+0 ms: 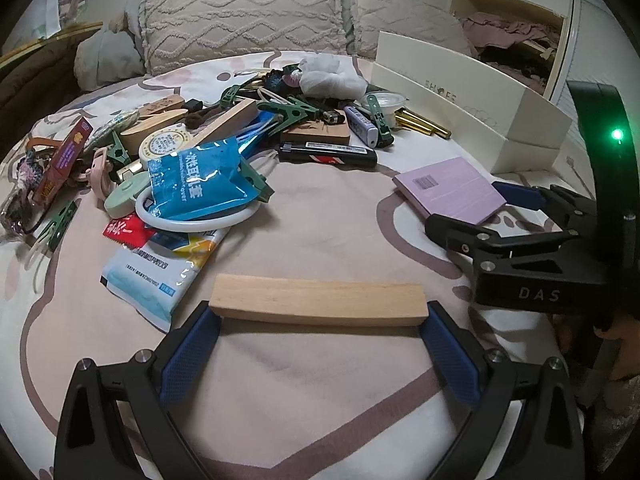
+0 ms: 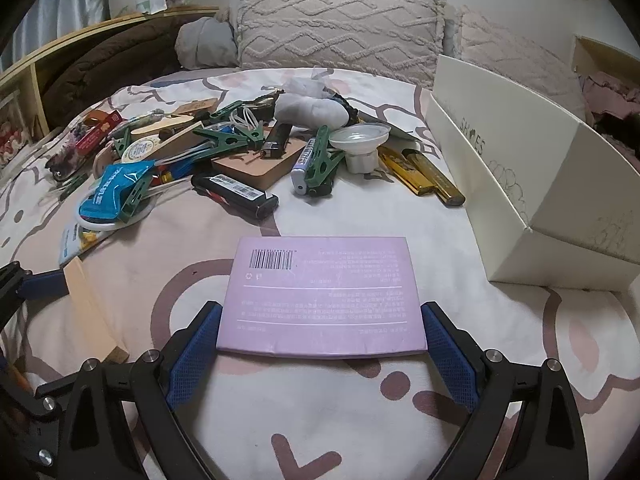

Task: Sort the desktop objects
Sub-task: 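Close the left tool on the wooden strip while the right tool grasps the lilac notepad, then lift the wooden strip and lilac notepad and carry both toward the white box, then lower the wooden strip and lilac notepad over the white box with both tools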

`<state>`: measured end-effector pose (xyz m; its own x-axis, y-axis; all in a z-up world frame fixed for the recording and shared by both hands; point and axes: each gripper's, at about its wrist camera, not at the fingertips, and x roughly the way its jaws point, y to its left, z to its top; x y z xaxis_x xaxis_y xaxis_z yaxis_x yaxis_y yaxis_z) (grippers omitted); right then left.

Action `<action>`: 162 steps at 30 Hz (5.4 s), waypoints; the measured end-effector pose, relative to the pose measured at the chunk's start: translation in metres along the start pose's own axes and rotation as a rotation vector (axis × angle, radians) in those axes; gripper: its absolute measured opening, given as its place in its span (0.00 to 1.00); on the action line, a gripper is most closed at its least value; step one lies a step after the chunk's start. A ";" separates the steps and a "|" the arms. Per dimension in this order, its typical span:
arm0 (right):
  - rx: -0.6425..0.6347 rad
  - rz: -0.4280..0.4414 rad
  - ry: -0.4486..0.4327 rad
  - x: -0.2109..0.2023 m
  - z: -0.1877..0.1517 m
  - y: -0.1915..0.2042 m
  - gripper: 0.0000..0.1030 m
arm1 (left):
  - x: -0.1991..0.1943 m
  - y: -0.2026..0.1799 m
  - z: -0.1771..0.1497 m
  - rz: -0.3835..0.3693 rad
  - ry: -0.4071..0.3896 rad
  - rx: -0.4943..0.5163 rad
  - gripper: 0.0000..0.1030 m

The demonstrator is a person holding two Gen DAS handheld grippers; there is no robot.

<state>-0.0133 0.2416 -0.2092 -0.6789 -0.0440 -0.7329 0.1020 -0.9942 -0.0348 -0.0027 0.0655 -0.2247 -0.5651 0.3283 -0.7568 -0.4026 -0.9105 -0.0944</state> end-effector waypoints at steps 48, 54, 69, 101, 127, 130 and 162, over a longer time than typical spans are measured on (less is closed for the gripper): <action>0.051 -0.025 -0.186 -0.118 0.003 -0.042 0.94 | -0.086 -0.031 0.036 -0.002 -0.245 -0.010 0.97; 0.062 -0.024 -0.234 -0.145 0.004 -0.049 0.94 | -0.105 -0.051 0.046 -0.005 -0.290 0.021 0.97; 0.078 -0.032 -0.348 -0.198 0.019 -0.078 0.94 | -0.131 -0.096 0.082 -0.029 -0.356 0.049 0.97; 0.081 -0.062 -0.488 -0.263 0.095 -0.196 0.94 | -0.159 -0.172 0.225 -0.003 -0.485 -0.080 0.97; 0.130 -0.010 -0.353 -0.162 0.191 -0.290 0.94 | -0.101 -0.184 0.333 0.082 -0.471 0.001 0.97; 0.130 0.013 -0.342 -0.144 0.203 -0.295 0.94 | -0.088 -0.183 0.338 0.079 -0.469 0.000 0.97; 0.185 0.099 0.030 0.037 0.196 -0.341 0.94 | 0.101 -0.196 0.361 0.050 -0.199 -0.141 0.97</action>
<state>-0.2155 0.5598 -0.0911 -0.6497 -0.1424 -0.7467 0.0300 -0.9863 0.1620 -0.2408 0.3683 -0.0494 -0.7184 0.3122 -0.6216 -0.2742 -0.9484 -0.1595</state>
